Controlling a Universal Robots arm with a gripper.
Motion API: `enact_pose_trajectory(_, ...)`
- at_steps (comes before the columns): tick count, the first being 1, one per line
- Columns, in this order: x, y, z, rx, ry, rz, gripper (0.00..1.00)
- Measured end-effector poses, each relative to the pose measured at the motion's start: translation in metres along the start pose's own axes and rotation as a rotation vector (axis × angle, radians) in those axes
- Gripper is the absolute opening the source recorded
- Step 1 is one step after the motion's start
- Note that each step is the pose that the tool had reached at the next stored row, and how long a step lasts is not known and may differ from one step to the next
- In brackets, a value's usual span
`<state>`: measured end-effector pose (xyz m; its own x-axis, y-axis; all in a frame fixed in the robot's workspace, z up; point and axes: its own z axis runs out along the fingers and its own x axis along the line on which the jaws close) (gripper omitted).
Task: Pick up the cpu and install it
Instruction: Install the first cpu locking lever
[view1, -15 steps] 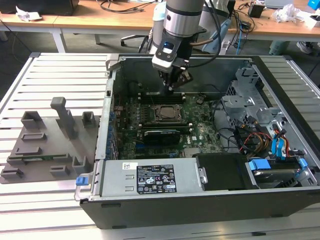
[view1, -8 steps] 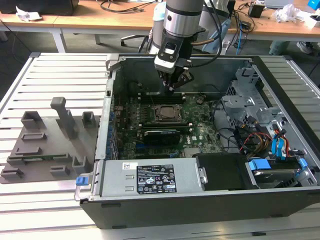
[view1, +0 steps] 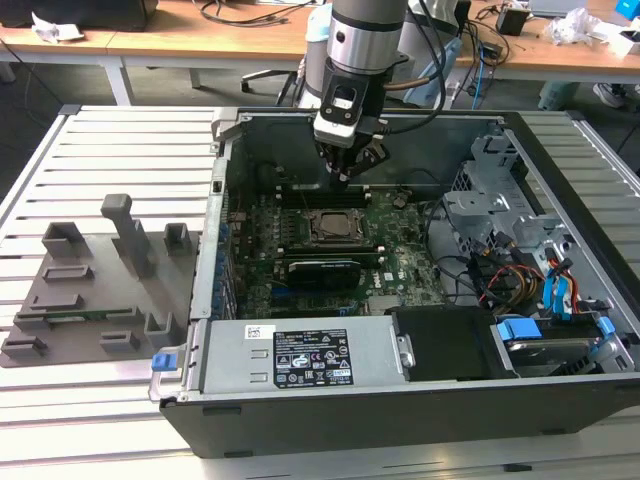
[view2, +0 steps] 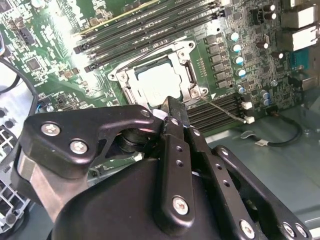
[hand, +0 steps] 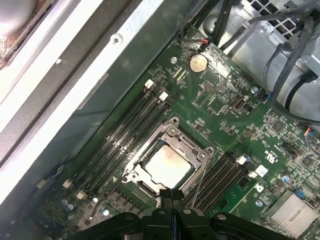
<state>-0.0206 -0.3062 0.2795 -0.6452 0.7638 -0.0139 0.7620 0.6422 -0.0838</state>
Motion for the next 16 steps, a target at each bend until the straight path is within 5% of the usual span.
enact_pose_trajectory(16,0.0,0.0,0.0,-0.0023,-0.014,-0.167,0.11)
